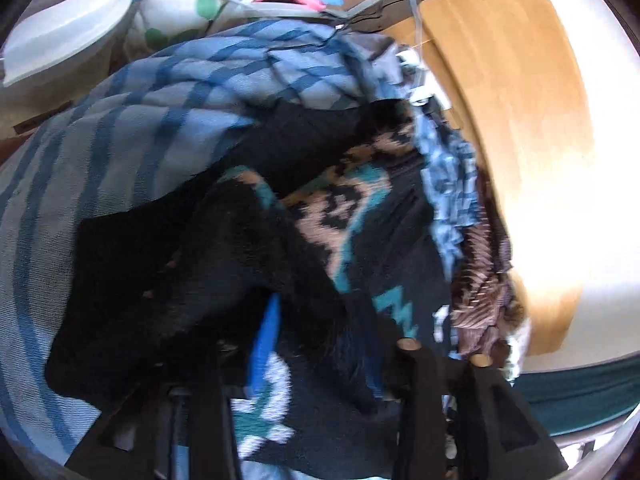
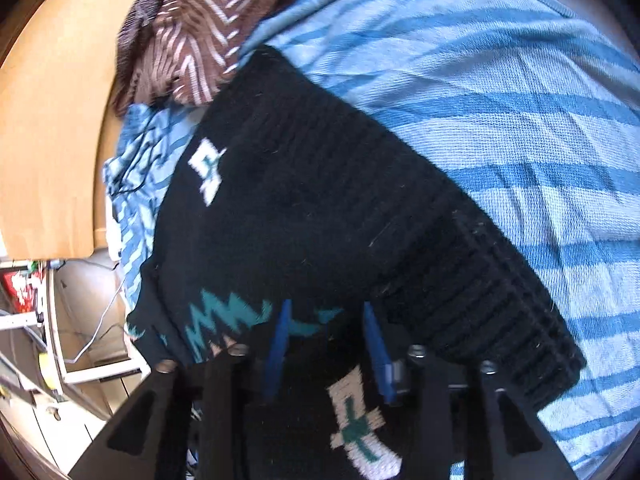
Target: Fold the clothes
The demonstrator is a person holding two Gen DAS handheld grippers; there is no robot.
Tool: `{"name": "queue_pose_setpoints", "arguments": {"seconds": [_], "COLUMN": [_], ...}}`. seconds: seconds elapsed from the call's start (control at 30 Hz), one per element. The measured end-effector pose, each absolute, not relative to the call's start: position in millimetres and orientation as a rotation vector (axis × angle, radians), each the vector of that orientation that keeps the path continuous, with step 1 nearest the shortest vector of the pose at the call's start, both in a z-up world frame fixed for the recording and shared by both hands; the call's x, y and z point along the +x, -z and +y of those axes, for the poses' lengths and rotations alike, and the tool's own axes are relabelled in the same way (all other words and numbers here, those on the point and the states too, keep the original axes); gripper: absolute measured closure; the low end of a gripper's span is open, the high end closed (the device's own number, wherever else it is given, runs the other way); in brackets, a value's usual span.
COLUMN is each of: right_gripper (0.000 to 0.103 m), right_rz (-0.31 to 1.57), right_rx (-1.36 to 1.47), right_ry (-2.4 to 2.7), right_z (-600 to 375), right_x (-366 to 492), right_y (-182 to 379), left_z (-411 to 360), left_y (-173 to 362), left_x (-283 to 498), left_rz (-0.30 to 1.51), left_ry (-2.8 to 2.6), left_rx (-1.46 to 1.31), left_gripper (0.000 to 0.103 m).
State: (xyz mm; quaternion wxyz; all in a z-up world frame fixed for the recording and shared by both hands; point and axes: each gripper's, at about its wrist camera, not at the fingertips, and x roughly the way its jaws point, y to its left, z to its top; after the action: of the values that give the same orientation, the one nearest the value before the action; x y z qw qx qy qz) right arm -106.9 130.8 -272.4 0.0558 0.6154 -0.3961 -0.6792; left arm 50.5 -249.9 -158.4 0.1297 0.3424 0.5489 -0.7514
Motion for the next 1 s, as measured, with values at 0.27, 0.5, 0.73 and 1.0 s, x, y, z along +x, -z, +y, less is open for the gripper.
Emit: {"name": "queue_pose_setpoints", "arguments": {"seconds": [0.27,0.5,0.73,1.0], "right_gripper": [0.052,0.049,0.047,0.044], "right_rz": [-1.132,-1.038,-1.179,-1.273], "right_rx": [1.835,1.892,1.956,1.897], "right_ry": [1.959,1.864,1.83,1.847], "right_z": [129.9,141.6,149.8,150.6], "right_x": [-64.2,-19.3,-14.1,-22.1], "right_y": [256.2,250.5,291.9,304.3], "left_z": [-236.4,-216.2,-214.8,-223.4], "left_y": [129.3,140.9,200.5,222.4], "left_x": [81.6,151.1,168.1,136.9], "left_rz": [1.659,1.845,2.006,2.014], "left_ry": [2.304,2.241,1.99,1.962], "left_rx": [0.851,0.703,0.707,0.708], "left_gripper": [0.03,0.023,0.023,0.023]}}
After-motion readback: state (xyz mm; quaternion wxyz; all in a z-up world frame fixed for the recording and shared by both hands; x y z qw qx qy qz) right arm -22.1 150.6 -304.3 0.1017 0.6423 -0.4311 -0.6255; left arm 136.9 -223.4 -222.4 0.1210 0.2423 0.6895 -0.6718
